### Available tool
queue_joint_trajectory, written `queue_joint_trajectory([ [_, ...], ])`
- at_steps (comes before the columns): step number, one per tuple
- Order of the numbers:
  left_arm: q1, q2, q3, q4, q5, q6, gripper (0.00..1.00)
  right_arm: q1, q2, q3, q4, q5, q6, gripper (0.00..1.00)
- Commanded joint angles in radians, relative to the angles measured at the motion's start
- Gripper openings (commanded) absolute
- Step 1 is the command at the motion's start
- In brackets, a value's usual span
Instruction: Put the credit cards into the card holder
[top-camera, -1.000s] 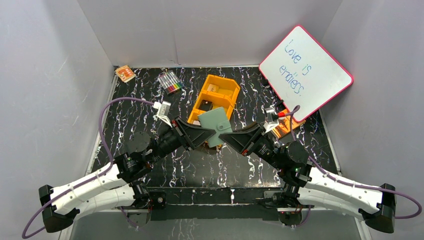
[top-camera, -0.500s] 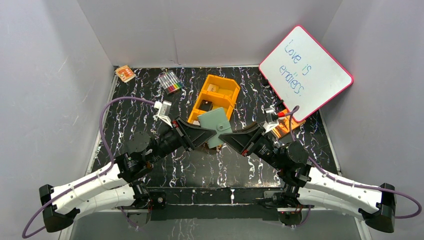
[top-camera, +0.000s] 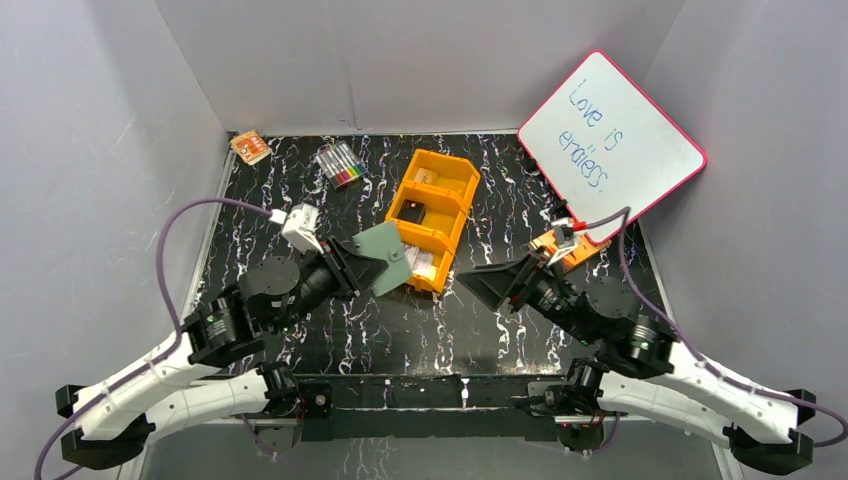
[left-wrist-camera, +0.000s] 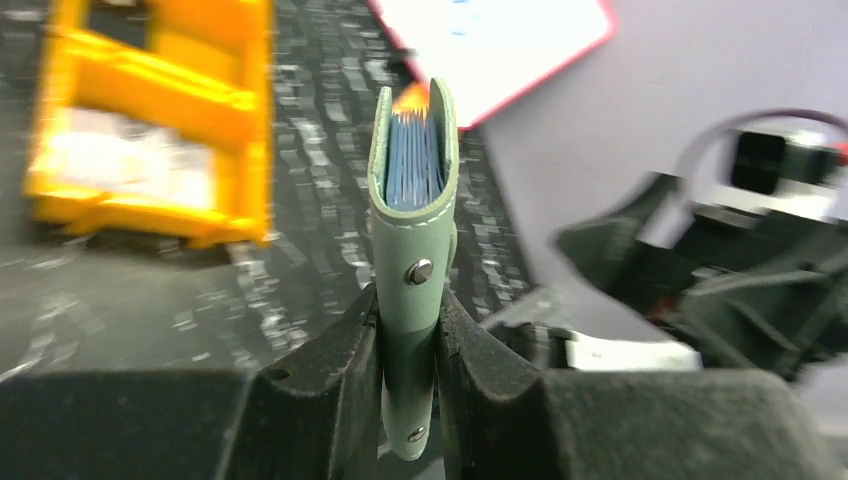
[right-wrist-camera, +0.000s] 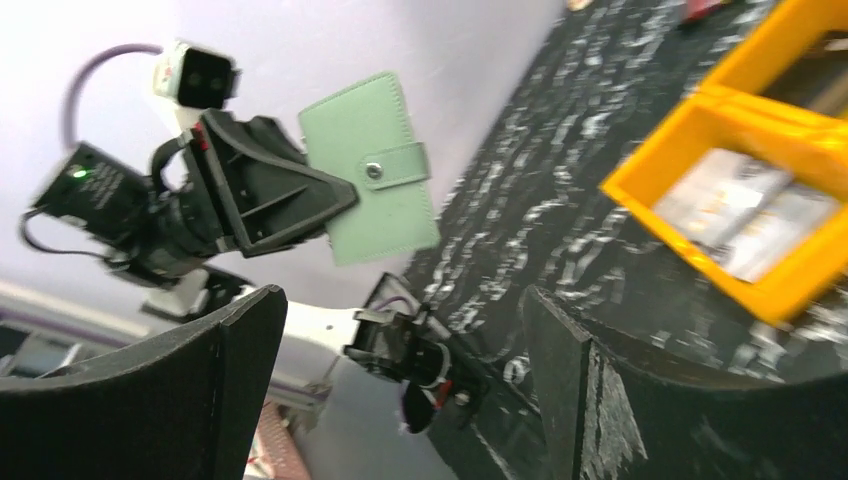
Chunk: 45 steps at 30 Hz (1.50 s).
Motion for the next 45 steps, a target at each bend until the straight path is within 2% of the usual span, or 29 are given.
queue_joint_trajectory([
  [1,0.0,0.025,0.155,-0.542,-0.288,-0.013,0.0,-0.001,-0.052,0.147,-0.5,0.211,-0.058,0.96],
  [6,0.0,0.036,0.219,-0.777,-0.458,-0.108,0.0,0.0,0.012,0.179,-0.732,0.349,-0.08,0.98],
  [11,0.0,0.005,0.162,-0.67,-0.469,-0.01,0.0,-0.001,0.122,0.173,-0.763,0.376,-0.051,0.99],
  [18,0.028,0.318,0.232,-0.643,-0.357,0.067,0.0,-0.001,0.283,0.205,-0.701,0.344,-0.075,0.98],
  [20,0.128,0.33,0.212,-0.614,-0.279,0.078,0.0,-0.002,0.311,0.209,-0.691,0.34,-0.081,0.99],
  [24,0.408,0.291,0.117,-0.54,-0.037,0.094,0.0,-0.001,0.324,0.192,-0.675,0.34,-0.083,0.99],
  [29,0.643,0.263,-0.012,-0.47,0.187,0.137,0.0,-0.001,0.281,0.183,-0.662,0.332,-0.113,0.99],
  [33,0.822,0.247,-0.154,-0.338,0.45,0.14,0.0,-0.001,0.221,0.165,-0.611,0.314,-0.139,0.99],
  [39,0.852,0.234,-0.317,-0.04,0.649,0.018,0.0,-0.001,0.148,0.13,-0.539,0.288,-0.161,0.99],
  [43,0.859,0.26,-0.351,0.023,0.682,-0.004,0.0,-0.001,0.143,0.139,-0.548,0.286,-0.165,0.99],
  [45,0.862,0.27,-0.35,-0.009,0.653,0.003,0.11,-0.002,0.15,0.147,-0.565,0.286,-0.165,0.99],
])
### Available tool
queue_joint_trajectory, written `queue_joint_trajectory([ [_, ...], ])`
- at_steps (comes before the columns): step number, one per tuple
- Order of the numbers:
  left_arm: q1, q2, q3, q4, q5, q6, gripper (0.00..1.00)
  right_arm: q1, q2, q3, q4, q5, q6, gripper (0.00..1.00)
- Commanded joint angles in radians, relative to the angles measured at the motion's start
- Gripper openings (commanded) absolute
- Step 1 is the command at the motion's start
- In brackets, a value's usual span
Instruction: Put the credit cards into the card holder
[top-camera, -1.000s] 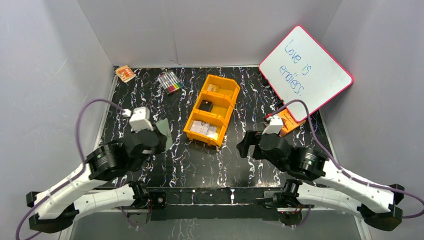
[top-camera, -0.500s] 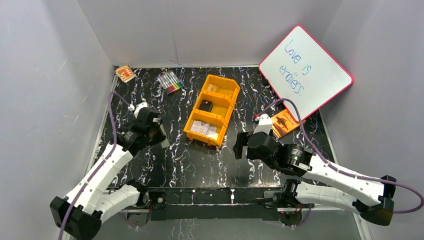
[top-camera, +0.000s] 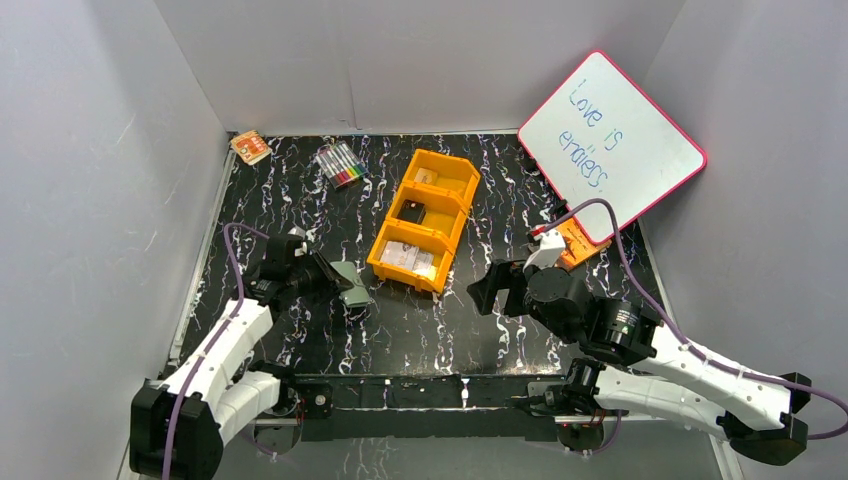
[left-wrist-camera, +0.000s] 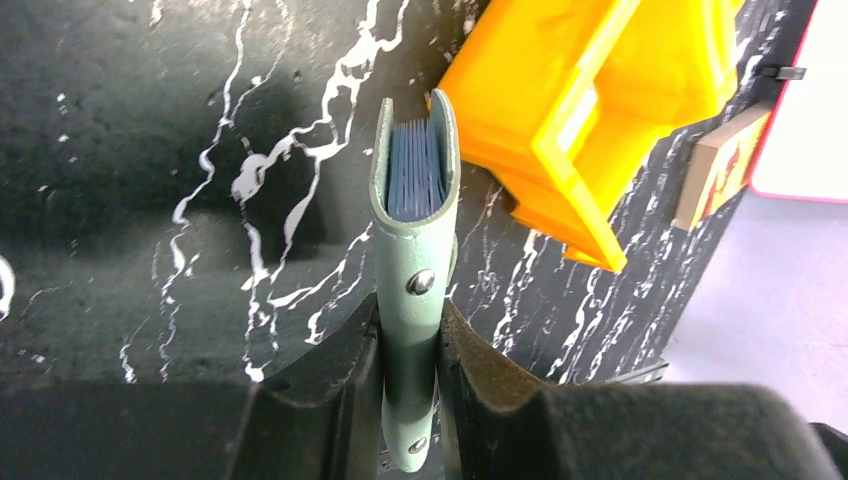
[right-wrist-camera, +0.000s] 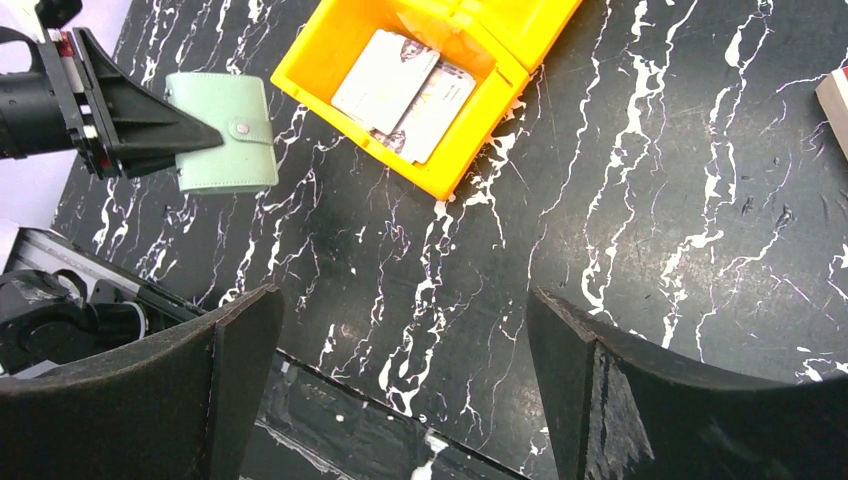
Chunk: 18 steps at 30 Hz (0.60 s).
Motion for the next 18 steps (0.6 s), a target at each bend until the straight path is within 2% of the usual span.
queue_joint_trajectory([
  [1,0.014,0.005,0.004,0.062,0.054,-0.025,0.17,-0.002,0.006,0.019,0.029,0.002,-0.016,0.99],
  [4,0.017,0.004,-0.017,0.022,0.029,-0.024,0.31,-0.002,0.014,0.026,0.027,0.002,-0.016,0.98],
  [10,0.018,-0.025,-0.06,-0.038,-0.02,-0.031,0.43,-0.001,0.017,0.048,0.03,0.009,-0.025,0.99],
  [14,0.018,-0.086,-0.01,-0.122,-0.087,-0.037,0.58,-0.003,0.016,0.07,0.011,0.023,-0.029,0.99],
  [18,0.016,-0.099,0.092,-0.244,-0.17,0.003,0.64,-0.002,0.014,0.076,-0.001,0.034,-0.028,0.99],
])
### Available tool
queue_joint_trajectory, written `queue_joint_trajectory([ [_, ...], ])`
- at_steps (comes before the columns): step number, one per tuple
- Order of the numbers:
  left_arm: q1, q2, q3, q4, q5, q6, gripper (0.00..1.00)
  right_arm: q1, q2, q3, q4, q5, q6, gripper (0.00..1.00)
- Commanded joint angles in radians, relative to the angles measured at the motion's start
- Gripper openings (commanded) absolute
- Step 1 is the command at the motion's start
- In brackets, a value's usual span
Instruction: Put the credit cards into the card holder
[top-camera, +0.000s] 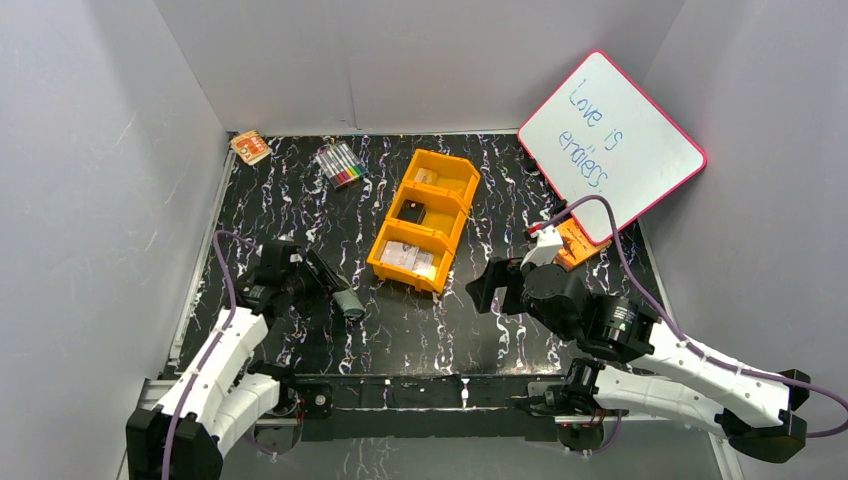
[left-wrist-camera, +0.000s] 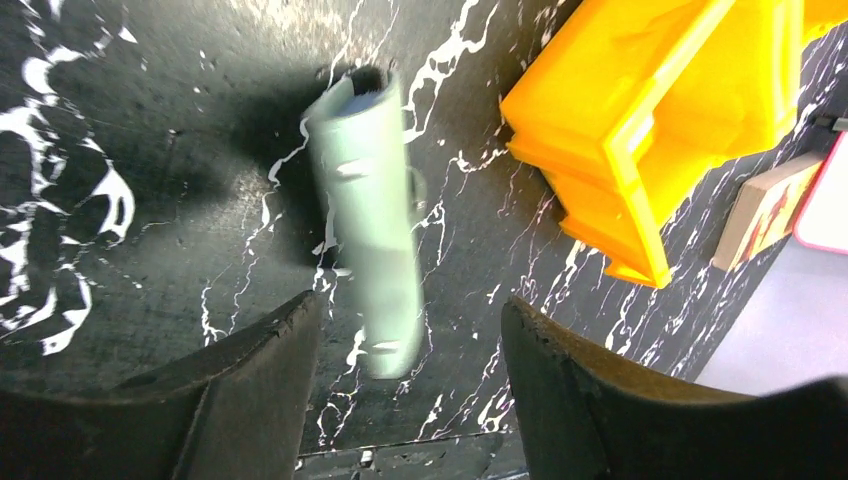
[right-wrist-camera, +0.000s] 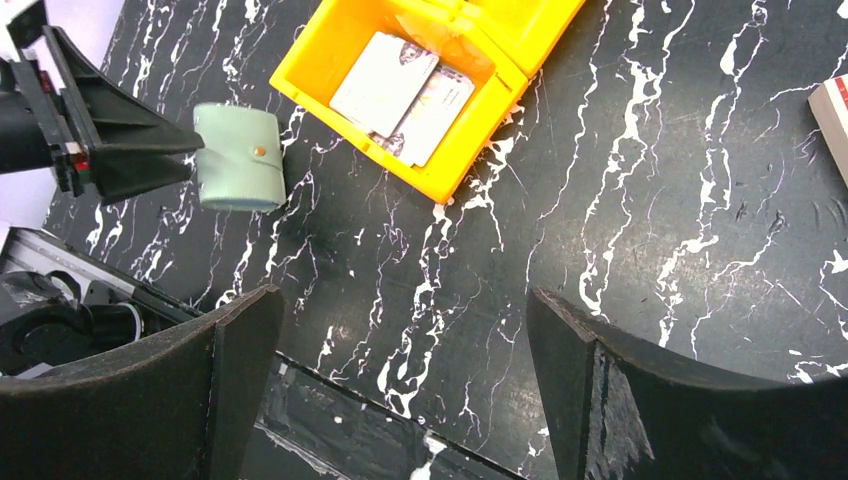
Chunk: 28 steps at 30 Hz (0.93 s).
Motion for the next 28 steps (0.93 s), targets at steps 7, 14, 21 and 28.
queue_joint_trajectory([
  [7,-0.003,-0.051,0.211,-0.257,-0.197,0.045,0.66,-0.001,-0.015,0.053,0.0,0.033,-0.012,0.99],
  [14,-0.006,-0.029,0.307,-0.289,-0.185,0.118,0.66,-0.001,0.03,0.074,-0.025,0.095,0.043,0.99],
  [21,-0.025,-0.038,0.324,-0.256,-0.129,0.184,0.67,-0.001,0.107,0.117,-0.141,0.182,0.161,0.99],
  [28,-0.032,-0.053,0.313,-0.25,-0.138,0.189,0.67,-0.002,0.092,0.104,-0.162,0.231,0.214,0.99],
])
